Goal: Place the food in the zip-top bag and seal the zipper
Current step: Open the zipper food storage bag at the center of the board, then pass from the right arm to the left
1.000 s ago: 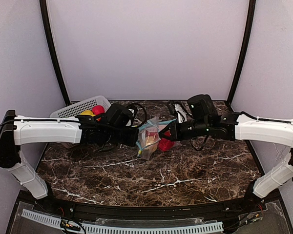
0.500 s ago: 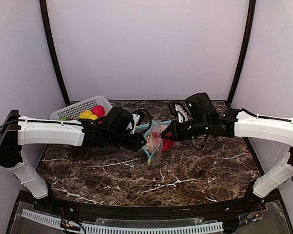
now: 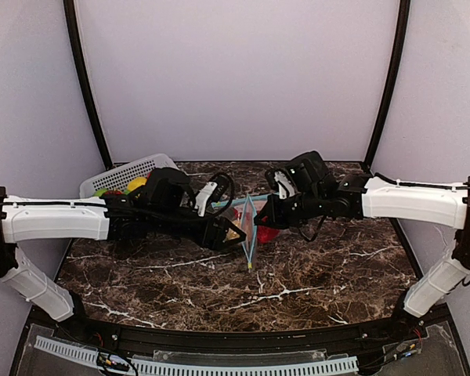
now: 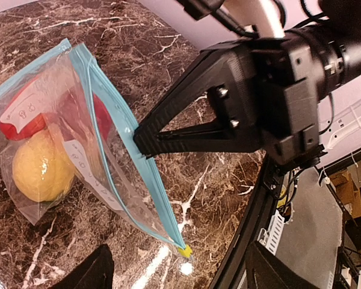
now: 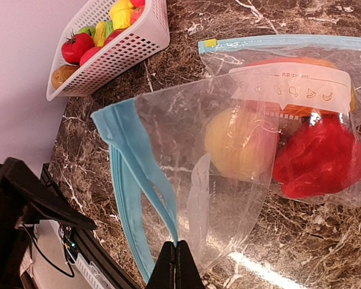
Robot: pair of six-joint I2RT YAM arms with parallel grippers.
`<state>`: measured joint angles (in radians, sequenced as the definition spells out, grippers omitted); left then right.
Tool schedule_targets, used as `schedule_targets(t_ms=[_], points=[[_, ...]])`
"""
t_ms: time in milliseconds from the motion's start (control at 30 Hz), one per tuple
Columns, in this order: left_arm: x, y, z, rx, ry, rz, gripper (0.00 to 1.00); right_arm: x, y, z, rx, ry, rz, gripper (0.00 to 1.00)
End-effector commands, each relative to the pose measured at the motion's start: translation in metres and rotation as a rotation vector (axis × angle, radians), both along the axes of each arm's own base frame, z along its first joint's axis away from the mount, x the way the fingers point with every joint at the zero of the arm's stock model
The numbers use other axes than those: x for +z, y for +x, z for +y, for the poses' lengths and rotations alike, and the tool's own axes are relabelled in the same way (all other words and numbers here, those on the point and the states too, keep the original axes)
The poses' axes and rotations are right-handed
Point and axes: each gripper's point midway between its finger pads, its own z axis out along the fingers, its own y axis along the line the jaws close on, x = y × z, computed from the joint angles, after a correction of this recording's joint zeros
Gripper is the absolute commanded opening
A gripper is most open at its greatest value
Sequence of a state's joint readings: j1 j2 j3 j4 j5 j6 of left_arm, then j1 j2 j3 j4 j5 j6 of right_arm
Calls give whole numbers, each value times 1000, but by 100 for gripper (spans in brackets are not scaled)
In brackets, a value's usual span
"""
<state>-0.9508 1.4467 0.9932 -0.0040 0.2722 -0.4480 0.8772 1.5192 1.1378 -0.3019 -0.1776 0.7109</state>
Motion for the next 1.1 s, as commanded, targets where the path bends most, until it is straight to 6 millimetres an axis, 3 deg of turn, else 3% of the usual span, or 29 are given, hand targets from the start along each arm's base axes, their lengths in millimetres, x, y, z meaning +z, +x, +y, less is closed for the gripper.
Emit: schedule_targets(t_ms=[0,100,233,367,500,700,933,1067], points=[[21,2,22,-8,7,1,76,3,4,2,-23,-8,-6,0],[17,18,52,62,95,3,78,2,4,1,-27,-11,-7,0],[16,60,108,240,187,2,80,3,4,0,-30,-13,-13,0],[12,104,184,472,275,-3,82,3,5,0,-29,-13,-18,0],[0,128,254,669,374,17,84,6,6,1,-29,-10,-25,0],[-20,133,332,881,402,103,86,7,7,3,-24,-9,-27,0],[-38,120,377,1022,260,187,87,6,6,5,-16,-6,-22,0],[-48,116,386,1062,226,213,88,5,6,5,-12,-7,-21,0]])
